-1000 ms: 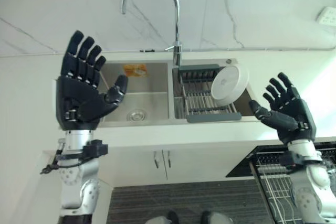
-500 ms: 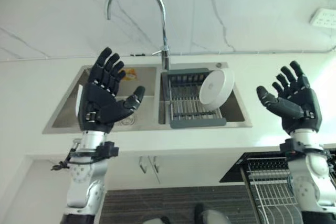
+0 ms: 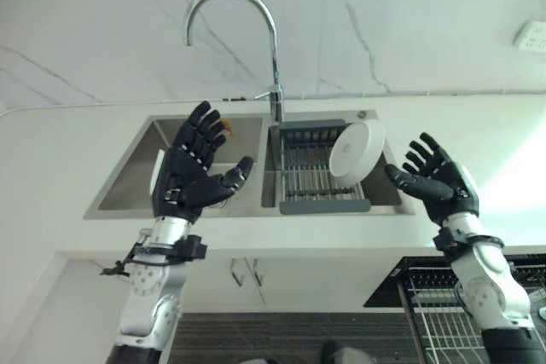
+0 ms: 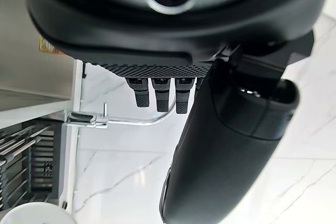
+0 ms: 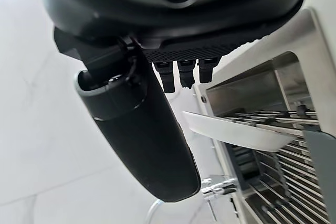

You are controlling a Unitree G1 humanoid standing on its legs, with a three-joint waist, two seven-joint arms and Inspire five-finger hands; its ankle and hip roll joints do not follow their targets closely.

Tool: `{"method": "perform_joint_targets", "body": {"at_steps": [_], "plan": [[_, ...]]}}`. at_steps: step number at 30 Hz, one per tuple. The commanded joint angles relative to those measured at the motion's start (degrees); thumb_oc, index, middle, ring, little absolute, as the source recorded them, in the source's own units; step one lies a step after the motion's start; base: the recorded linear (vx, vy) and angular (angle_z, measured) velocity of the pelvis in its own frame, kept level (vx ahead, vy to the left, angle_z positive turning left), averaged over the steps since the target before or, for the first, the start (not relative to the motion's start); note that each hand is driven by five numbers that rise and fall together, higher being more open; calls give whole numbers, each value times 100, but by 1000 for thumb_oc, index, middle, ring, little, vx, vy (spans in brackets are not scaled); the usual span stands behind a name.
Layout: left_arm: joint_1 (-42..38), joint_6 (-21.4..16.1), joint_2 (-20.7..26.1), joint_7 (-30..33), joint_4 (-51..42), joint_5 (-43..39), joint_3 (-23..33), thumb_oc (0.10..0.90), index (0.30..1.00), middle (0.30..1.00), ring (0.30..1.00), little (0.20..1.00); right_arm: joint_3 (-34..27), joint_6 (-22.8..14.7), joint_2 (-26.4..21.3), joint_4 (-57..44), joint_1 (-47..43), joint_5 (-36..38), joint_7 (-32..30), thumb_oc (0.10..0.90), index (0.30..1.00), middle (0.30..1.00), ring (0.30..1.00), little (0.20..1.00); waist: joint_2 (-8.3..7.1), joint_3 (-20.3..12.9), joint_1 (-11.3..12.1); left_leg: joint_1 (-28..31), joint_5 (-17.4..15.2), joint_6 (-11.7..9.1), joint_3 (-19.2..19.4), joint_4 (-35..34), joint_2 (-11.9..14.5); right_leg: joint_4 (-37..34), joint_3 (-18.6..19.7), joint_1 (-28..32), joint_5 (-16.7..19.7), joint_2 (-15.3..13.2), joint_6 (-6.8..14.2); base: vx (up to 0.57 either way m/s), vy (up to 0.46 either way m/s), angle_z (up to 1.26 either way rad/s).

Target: Place the dishes in the dishwasher.

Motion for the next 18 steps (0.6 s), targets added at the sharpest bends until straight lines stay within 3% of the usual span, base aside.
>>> {"method": "perform_joint_targets", "body": {"at_steps": [1, 18], "plan": [[-574, -423, 295, 115, -329, 21, -24, 800, 900, 900, 900, 900, -108, -377, -235, -109, -760, 110, -52, 800, 900, 900, 900, 900, -101, -415, 29, -16, -384, -95, 2, 51, -30, -200, 9, 526, -537, 39, 479, 10, -7, 6], [-630, -357, 357, 275, -243, 64, -102, 800, 900, 900, 900, 900, -9, -1, -290, 368, -918, 259, -323, 800, 900, 900, 900, 900, -76, -393, 102, 25, -374, -100, -22, 51, -41, -200, -68, 614, -569, 17, 462, 2, 1, 2]]}}
